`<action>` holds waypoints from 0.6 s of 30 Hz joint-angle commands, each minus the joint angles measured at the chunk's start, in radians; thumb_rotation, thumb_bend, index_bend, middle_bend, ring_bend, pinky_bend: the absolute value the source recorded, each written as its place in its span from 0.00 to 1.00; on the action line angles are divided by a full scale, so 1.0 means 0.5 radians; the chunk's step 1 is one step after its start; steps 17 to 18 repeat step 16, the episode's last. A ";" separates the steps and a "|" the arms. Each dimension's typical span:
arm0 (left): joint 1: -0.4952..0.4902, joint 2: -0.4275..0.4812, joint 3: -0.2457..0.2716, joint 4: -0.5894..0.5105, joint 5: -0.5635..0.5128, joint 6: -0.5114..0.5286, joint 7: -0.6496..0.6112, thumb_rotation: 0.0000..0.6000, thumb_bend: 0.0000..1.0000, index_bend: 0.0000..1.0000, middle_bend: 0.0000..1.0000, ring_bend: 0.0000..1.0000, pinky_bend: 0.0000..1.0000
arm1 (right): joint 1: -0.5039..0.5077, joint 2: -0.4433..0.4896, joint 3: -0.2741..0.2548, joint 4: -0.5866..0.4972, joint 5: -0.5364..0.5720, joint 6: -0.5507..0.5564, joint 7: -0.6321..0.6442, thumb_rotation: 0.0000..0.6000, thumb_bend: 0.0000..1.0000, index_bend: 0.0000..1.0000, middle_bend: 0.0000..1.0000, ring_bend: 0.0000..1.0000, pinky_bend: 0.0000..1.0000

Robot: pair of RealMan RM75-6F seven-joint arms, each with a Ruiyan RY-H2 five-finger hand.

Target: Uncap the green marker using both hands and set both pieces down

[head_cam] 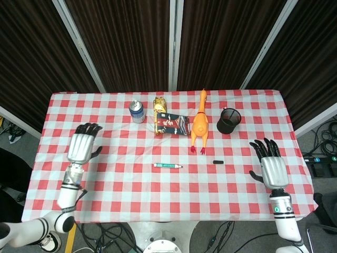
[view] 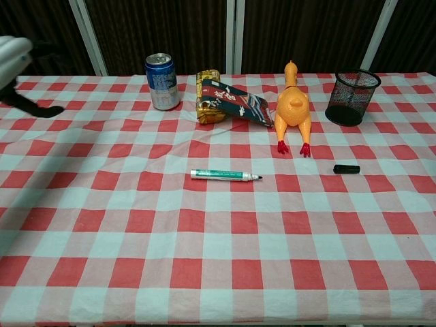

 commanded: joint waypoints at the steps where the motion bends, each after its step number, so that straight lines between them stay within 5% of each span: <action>1: 0.291 0.090 0.175 0.104 0.123 0.202 -0.137 1.00 0.20 0.26 0.22 0.18 0.21 | -0.065 0.010 -0.055 0.020 -0.058 0.057 0.021 1.00 0.00 0.13 0.12 0.00 0.00; 6: 0.546 0.138 0.278 0.051 0.188 0.371 -0.137 1.00 0.19 0.26 0.22 0.17 0.21 | -0.142 0.018 -0.092 0.000 -0.058 0.094 -0.025 1.00 0.01 0.11 0.10 0.00 0.00; 18: 0.776 0.285 0.275 -0.235 0.239 0.448 -0.149 1.00 0.18 0.26 0.22 0.17 0.21 | -0.220 -0.020 -0.131 0.068 -0.084 0.081 0.017 1.00 0.03 0.09 0.09 0.00 0.00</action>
